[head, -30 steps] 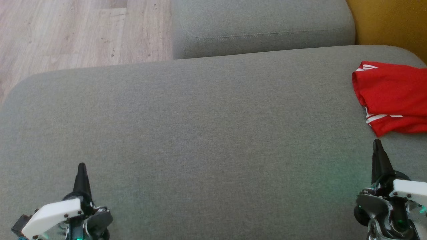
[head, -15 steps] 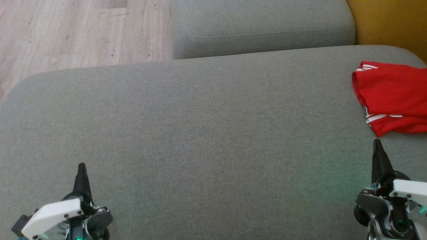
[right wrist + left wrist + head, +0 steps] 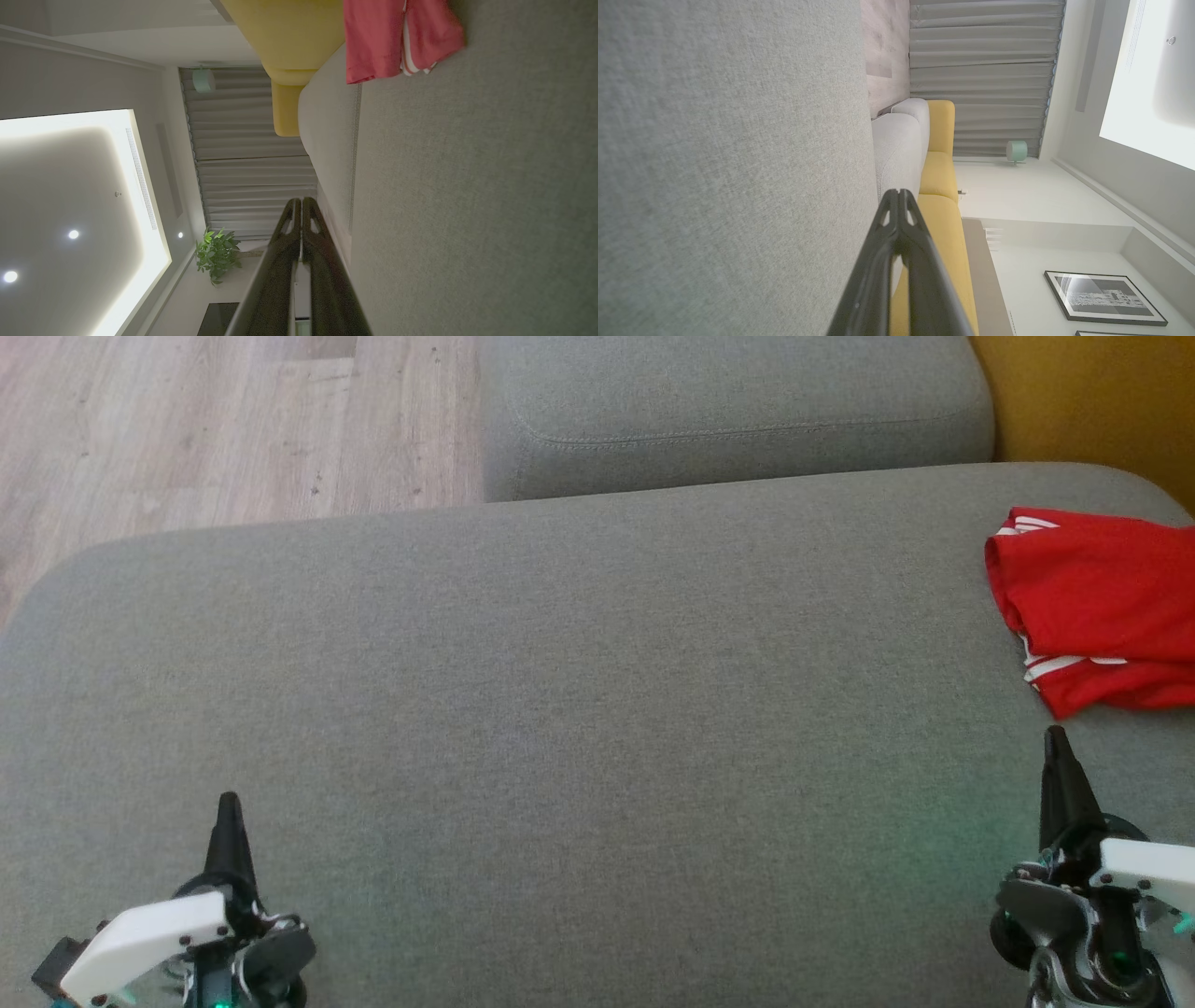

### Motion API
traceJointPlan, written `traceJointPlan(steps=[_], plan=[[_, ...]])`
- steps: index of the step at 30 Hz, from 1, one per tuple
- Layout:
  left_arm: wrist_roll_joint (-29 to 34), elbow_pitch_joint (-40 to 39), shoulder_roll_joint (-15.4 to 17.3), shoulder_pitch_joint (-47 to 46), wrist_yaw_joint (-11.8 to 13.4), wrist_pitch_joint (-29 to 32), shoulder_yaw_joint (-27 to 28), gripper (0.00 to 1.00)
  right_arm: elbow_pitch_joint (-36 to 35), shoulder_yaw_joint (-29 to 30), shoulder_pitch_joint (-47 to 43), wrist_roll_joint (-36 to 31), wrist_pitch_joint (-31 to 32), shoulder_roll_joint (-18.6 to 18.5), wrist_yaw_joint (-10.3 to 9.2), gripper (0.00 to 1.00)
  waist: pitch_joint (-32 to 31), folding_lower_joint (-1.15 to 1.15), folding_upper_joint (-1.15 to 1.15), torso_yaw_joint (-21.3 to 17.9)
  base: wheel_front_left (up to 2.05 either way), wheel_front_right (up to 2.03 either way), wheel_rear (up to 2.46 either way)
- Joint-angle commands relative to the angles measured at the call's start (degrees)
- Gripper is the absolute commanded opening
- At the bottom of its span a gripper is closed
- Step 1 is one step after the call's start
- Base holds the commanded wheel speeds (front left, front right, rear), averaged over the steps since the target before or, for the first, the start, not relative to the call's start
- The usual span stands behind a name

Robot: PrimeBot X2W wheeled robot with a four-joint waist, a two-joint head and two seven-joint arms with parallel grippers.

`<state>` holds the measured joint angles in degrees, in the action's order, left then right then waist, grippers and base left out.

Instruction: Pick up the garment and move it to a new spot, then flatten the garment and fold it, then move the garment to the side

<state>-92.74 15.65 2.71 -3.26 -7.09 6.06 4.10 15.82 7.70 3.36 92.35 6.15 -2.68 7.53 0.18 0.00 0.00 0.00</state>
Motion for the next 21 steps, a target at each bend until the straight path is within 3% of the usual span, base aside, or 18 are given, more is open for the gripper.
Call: traceJointPlan(steps=[1, 21], plan=[[0.55, -1.61, 0.24, -2.92, -0.4, 0.4, 2.38, 0.0, -1.79, -1.14, 2.82, -0.22, 0.37, -0.22, -0.04, 0.0, 0.0, 0.0, 0.0, 0.0, 0.0, 0.0, 0.0], [0.57, -1.61, 0.22, -2.93, -0.4, 0.42, 2.41, 0.0, -1.79, -1.13, 2.82, -0.22, 0.38, -0.22, -0.04, 0.0, 0.0, 0.0, 0.0, 0.0, 0.0, 0.0, 0.0]])
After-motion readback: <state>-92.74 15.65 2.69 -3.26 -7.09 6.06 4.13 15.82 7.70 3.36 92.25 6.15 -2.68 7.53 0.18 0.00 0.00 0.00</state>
